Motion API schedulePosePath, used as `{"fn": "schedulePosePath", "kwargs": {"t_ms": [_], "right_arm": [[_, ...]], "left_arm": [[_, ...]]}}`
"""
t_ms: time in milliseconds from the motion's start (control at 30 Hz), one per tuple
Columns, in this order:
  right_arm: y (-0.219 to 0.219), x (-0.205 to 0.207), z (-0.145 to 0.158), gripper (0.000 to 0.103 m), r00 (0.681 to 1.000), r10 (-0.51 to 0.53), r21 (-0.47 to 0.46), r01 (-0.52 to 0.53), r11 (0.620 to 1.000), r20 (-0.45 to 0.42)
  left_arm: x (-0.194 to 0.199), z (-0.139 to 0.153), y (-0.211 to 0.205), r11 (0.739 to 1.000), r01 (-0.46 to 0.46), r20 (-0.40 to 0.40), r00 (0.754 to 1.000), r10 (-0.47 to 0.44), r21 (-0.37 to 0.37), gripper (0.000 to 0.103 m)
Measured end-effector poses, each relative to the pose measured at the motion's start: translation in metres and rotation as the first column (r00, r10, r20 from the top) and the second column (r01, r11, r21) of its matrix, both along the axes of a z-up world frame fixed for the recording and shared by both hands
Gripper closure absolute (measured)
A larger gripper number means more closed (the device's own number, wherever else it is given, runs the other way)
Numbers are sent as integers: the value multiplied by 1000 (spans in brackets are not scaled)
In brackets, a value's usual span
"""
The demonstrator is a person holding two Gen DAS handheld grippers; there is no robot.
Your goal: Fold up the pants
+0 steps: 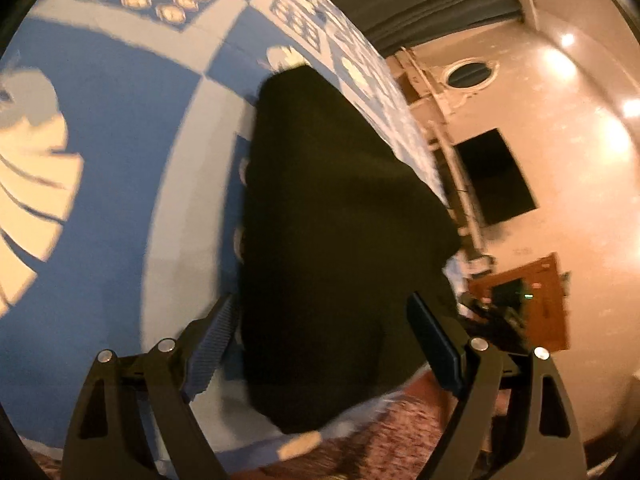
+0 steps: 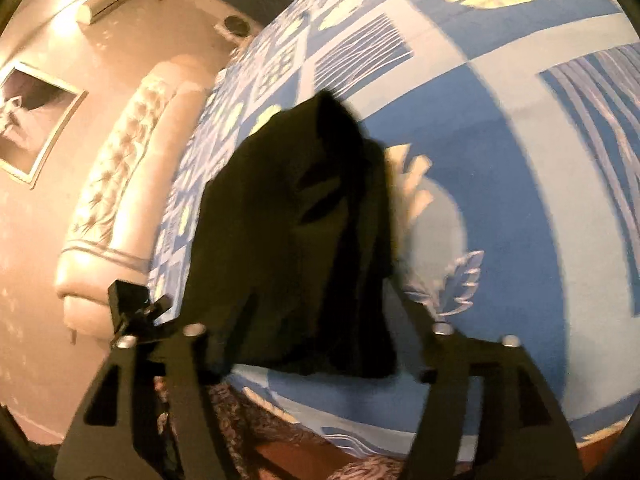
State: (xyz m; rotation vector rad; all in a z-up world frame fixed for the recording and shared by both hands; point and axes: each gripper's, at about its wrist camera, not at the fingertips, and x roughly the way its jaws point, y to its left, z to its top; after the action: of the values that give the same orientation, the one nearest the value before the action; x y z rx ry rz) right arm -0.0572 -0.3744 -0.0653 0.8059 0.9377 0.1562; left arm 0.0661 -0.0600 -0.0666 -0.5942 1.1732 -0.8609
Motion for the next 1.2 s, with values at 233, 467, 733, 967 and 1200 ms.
{"fn": "schedulePosePath", "kwargs": {"t_ms": [233,467,733,967,1200], "right_arm": [[1,4,-30,33,998,40,143,-33,989,-46],[23,18,-35,38,993,113,146,-106,984,-38],[34,14,-33,51,991,126,81,-122,989,-43],[54,15,-16,60,989,144,-40,-145,989,-30],[70,22,-10,61,985,170,-113,-173,978,-32]], "left_arm": [[-1,-7,-5,996,45,8,999,-44,-82,15],[-1,-10,-9,988,27,-8,1000,-29,-154,14],[-4,-13,-20,998,57,-6,998,-57,-40,61],[0,-12,-10,996,39,-8,999,-40,-83,77],[4,-8,-1,997,12,18,1000,-11,-77,78]]}}
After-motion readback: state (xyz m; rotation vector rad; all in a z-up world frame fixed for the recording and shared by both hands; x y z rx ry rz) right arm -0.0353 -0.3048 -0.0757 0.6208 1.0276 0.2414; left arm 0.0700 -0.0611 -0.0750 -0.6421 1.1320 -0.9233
